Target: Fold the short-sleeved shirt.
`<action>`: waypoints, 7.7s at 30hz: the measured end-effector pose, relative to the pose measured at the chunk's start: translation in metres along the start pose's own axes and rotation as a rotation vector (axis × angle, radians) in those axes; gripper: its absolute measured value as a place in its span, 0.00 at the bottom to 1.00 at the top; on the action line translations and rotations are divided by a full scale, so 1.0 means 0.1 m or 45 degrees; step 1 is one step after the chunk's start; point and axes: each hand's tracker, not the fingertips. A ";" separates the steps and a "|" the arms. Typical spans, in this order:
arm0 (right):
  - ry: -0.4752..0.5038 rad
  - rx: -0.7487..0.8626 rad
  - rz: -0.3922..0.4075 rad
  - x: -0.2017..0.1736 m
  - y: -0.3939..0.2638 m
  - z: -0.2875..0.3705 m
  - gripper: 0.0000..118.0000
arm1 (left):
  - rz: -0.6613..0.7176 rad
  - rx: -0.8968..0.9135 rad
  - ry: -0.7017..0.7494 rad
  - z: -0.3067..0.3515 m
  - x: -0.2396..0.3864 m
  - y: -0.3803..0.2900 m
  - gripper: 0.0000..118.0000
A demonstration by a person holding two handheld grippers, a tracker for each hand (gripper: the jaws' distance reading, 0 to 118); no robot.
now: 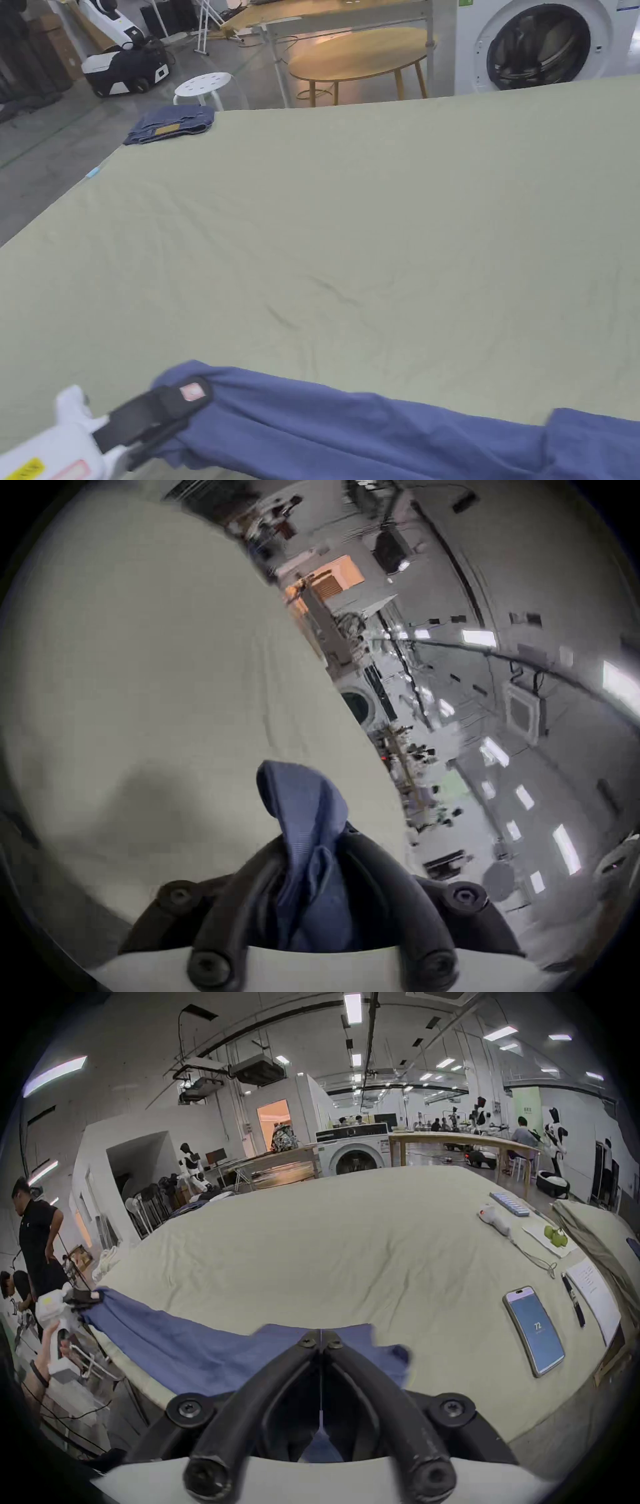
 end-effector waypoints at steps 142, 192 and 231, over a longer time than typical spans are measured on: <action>0.152 -0.431 -0.186 0.05 -0.36 -0.84 0.00 | -0.217 -0.052 0.555 -0.19 -0.59 1.47 0.48; -0.139 0.591 0.198 -0.51 1.16 -0.14 0.88 | -1.252 0.593 0.314 -0.54 2.55 -0.70 0.76; -0.137 0.613 0.147 -0.55 1.18 -0.02 0.88 | -1.235 0.593 0.160 -0.49 2.65 -0.78 0.81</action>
